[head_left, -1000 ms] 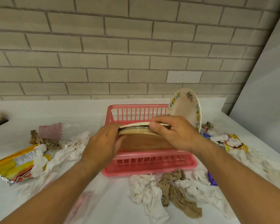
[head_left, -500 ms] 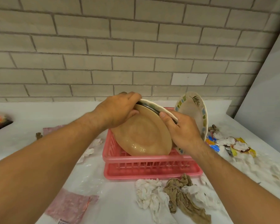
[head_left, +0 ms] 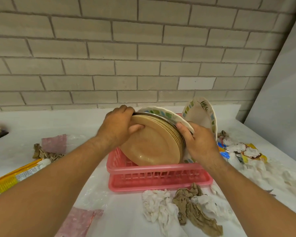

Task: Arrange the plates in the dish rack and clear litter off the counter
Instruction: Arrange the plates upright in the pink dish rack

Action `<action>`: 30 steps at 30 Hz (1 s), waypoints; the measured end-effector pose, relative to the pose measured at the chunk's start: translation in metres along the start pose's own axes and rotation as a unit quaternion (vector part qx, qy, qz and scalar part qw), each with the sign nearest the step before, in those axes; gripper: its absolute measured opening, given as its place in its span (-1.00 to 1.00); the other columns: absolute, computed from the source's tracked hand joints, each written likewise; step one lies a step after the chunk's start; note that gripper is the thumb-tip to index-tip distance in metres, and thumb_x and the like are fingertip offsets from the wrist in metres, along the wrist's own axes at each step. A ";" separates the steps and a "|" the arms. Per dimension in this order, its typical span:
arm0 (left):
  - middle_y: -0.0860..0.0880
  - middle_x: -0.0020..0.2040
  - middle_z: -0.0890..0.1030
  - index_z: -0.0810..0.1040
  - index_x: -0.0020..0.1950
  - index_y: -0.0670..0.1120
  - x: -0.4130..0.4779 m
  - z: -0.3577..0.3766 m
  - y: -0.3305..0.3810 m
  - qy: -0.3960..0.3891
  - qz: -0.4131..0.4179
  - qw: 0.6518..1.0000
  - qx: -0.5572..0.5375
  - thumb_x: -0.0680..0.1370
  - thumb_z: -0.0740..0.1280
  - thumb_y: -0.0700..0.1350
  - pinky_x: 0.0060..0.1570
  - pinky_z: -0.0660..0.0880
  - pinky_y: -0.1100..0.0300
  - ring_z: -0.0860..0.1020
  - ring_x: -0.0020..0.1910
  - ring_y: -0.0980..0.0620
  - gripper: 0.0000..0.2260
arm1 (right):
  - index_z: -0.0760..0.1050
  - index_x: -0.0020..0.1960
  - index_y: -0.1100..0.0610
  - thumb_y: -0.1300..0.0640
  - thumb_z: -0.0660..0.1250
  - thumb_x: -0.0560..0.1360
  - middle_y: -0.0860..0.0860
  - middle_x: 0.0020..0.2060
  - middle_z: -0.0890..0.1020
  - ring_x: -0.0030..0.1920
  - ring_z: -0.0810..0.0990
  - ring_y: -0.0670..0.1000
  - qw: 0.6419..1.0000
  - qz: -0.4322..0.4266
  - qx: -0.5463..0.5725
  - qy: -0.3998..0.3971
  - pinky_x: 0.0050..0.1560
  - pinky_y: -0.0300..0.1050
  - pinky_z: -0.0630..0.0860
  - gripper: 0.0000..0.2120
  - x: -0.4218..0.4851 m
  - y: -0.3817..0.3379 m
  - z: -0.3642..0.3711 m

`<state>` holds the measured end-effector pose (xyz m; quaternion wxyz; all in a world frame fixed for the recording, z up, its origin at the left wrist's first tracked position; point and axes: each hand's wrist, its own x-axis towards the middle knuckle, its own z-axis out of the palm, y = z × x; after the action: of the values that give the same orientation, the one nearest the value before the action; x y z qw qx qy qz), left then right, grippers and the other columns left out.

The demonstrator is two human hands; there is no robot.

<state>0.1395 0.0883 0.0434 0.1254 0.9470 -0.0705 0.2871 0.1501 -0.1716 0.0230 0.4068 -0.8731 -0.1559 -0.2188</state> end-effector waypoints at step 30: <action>-0.01 -0.10 0.54 0.44 0.01 -0.03 0.036 -0.086 0.030 0.017 0.230 0.967 0.103 0.54 0.26 0.09 -0.22 0.44 0.09 0.52 -0.18 -0.04 -0.79 | 0.48 -0.27 -0.21 -0.14 0.19 0.57 -0.18 -0.49 0.52 -0.48 0.46 -0.20 0.993 -0.041 0.095 0.060 -0.53 -0.44 0.29 -0.75 -0.003 -0.004 -0.022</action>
<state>0.1176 0.0814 0.1381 -0.0411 0.9079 -0.2548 0.3303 0.1405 -0.1869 0.0366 0.4871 -0.8088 -0.1873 -0.2712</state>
